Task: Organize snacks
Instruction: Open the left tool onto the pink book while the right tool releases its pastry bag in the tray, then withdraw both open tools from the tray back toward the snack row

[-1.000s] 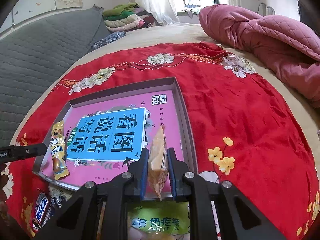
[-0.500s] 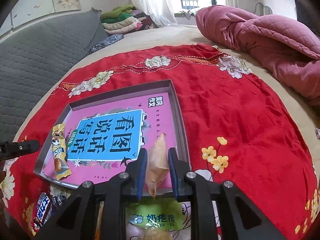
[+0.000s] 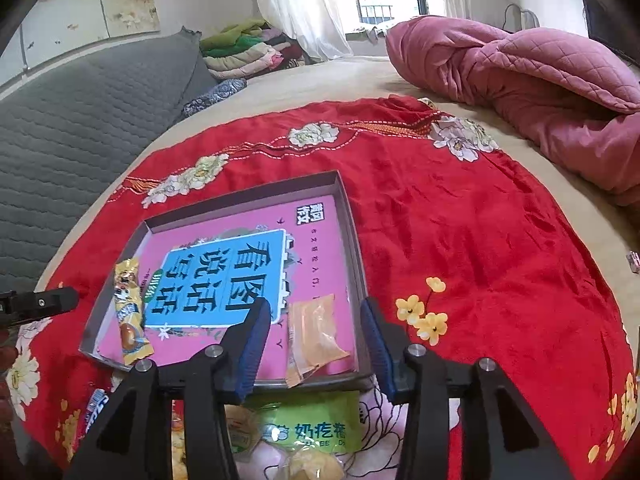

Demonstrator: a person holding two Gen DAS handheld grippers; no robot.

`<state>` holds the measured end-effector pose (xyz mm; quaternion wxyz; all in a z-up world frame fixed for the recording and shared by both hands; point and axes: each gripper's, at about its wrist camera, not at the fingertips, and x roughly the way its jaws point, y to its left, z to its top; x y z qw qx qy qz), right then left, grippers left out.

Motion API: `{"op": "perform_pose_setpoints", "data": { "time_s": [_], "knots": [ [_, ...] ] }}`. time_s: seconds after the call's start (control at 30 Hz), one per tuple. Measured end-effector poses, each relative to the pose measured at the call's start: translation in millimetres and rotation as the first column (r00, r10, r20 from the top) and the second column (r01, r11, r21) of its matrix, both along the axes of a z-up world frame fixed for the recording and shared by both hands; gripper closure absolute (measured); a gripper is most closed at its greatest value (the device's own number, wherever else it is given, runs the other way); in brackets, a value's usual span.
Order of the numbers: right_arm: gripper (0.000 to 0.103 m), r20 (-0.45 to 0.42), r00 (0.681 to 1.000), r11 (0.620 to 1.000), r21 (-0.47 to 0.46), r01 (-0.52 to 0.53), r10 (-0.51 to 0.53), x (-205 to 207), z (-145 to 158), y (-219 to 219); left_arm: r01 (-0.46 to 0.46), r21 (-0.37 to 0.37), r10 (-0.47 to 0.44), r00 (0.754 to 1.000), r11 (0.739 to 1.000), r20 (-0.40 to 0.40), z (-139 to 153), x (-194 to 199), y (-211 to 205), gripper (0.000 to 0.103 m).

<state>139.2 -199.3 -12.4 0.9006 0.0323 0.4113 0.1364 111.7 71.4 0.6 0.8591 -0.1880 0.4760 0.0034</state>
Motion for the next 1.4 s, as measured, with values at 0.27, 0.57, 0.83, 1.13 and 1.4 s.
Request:
{"op": "perform_pose_setpoints", "data": {
  "time_s": [0.27, 0.57, 0.83, 1.13, 1.4],
  "knots": [
    [0.045, 0.032, 0.999, 0.999, 0.040, -0.012, 0.011, -8.7, 13.7, -0.6, 0.001, 0.012, -0.001, 1.000, 1.000, 0.014, 8.6, -7.6, 2.7, 0.042],
    [0.044, 0.046, 0.999, 0.999, 0.044, -0.021, 0.019, -17.7, 22.5, 1.3, -0.017, 0.007, 0.017, 1.000, 1.000, 0.010, 10.6, -15.5, 10.2, 0.042],
    [0.043, 0.048, 0.998, 0.997, 0.066, -0.049, 0.046, -31.1, 32.1, 3.0, -0.010, 0.013, 0.010, 1.000, 1.000, 0.013, 16.4, -23.1, 10.8, 0.042],
    [0.041, 0.047, 0.996, 0.995, 0.071, -0.074, 0.070, -48.2, 36.7, 5.5, -0.017, 0.006, 0.017, 1.000, 1.000, -0.004, 16.5, -35.0, 13.5, 0.042],
    [0.041, 0.025, 0.997, 0.995, 0.065, -0.071, 0.069, -59.7, 32.9, 1.1, -0.008, 0.028, 0.008, 1.000, 1.000, -0.022, 13.4, -46.0, 11.4, 0.042]
  ]
}}
